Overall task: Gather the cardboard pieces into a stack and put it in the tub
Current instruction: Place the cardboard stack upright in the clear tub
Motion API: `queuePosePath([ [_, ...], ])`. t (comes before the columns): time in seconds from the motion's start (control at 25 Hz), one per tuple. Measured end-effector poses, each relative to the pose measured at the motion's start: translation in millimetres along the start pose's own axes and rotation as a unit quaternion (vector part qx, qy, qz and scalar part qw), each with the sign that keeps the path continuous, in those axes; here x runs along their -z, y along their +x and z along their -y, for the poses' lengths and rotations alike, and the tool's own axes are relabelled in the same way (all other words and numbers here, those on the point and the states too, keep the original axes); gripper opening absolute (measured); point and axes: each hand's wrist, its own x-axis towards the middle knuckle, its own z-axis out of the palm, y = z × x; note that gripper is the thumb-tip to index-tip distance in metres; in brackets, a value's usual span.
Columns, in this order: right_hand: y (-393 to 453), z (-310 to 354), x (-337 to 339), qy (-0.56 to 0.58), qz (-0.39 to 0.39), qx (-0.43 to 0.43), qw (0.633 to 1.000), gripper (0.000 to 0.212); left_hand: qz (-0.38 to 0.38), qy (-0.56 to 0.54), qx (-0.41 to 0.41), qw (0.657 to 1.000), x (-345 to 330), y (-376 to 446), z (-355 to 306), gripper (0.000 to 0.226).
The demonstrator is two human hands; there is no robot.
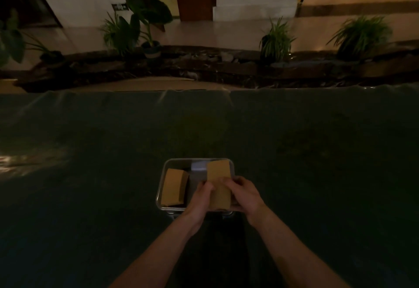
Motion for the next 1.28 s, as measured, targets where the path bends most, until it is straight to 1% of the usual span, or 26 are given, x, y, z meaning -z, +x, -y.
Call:
queuePosePath([
  [0.04, 4.3, 1.0, -0.3, 0.001, -0.008, 0.003, 1.0, 0.043, 0.006, -0.001, 0.011, 1.0, 2.1, 5.0, -3.0, 0.038],
  [0.12, 12.5, 2.5, -0.3, 0.0, -0.01, 0.009, 1.0, 0.037, 0.019, -0.013, 0.039, 0.999, 7.6, 15.5, -5.9, 0.045],
  [0.24, 26.8, 5.6, -2.5, 0.0, -0.001, 0.009, 1.0, 0.027, 0.024, -0.047, 0.054, 0.997, 20.8, 36.2, -7.9, 0.042],
  [0.28, 32.1, 6.3, -3.1, -0.001, -0.002, 0.008, 1.0, 0.026, 0.02, -0.053, 0.062, 0.996, 25.0, 45.0, -7.3, 0.046],
  [0.4, 49.5, 5.3, -2.5, -0.003, -0.001, 0.0, 1.0, 0.027, 0.012, -0.043, 0.092, 0.995, 33.1, 66.9, -4.9, 0.069],
  [0.44, 54.8, 2.7, -1.1, -0.013, -0.016, 0.006, 1.0, 0.03, 0.013, -0.038, 0.099, 0.994, 34.7, 71.7, -3.8, 0.069],
  [0.48, 60.8, -0.7, 1.4, -0.034, -0.056, 0.022, 0.998, 0.033, 0.013, -0.035, 0.107, 0.994, 36.2, 77.2, -1.3, 0.063],
  [0.56, 76.2, -10.4, 12.5, -0.093, -0.187, 0.057, 0.976, 0.036, -0.002, -0.021, 0.132, 0.991, 38.9, 86.3, 1.8, 0.046],
  [0.6, 82.8, -15.0, 17.6, -0.115, -0.22, 0.054, 0.967, 0.039, -0.015, -0.007, 0.145, 0.989, 40.9, 90.3, 3.6, 0.041],
  [0.64, 89.5, -19.5, 21.5, -0.121, -0.216, 0.039, 0.968, 0.04, -0.027, 0.009, 0.155, 0.987, 42.1, 96.0, 6.4, 0.039],
  [0.68, 94.6, -23.1, 24.6, -0.102, -0.191, 0.017, 0.976, 0.037, -0.036, 0.024, 0.164, 0.985, 42.4, 100.6, 9.1, 0.04],
  [0.76, 98.9, -25.6, 29.4, -0.052, -0.144, -0.024, 0.988, 0.025, -0.049, 0.051, 0.171, 0.983, 40.0, 107.6, 14.6, 0.044],
  [0.84, 99.9, -23.4, 33.7, -0.028, -0.128, -0.047, 0.99, 0.02, -0.052, 0.076, 0.175, 0.98, 35.4, 113.1, 19.7, 0.045],
  [1.0, 104.8, -26.3, 39.8, 0.018, -0.104, -0.066, 0.992, 0.015, -0.046, 0.098, 0.188, 0.976, 25.2, 121.1, 29.0, 0.03],
  [1.12, 110.0, -30.1, 42.5, 0.021, -0.092, -0.07, 0.993, 0.016, -0.054, 0.127, 0.183, 0.973, 21.1, 125.3, 33.7, 0.032],
  [1.28, 112.5, -30.3, 44.4, 0.022, -0.08, -0.066, 0.994, 0.015, -0.072, 0.135, 0.168, 0.974, 13.7, 126.8, 30.8, 0.031],
])
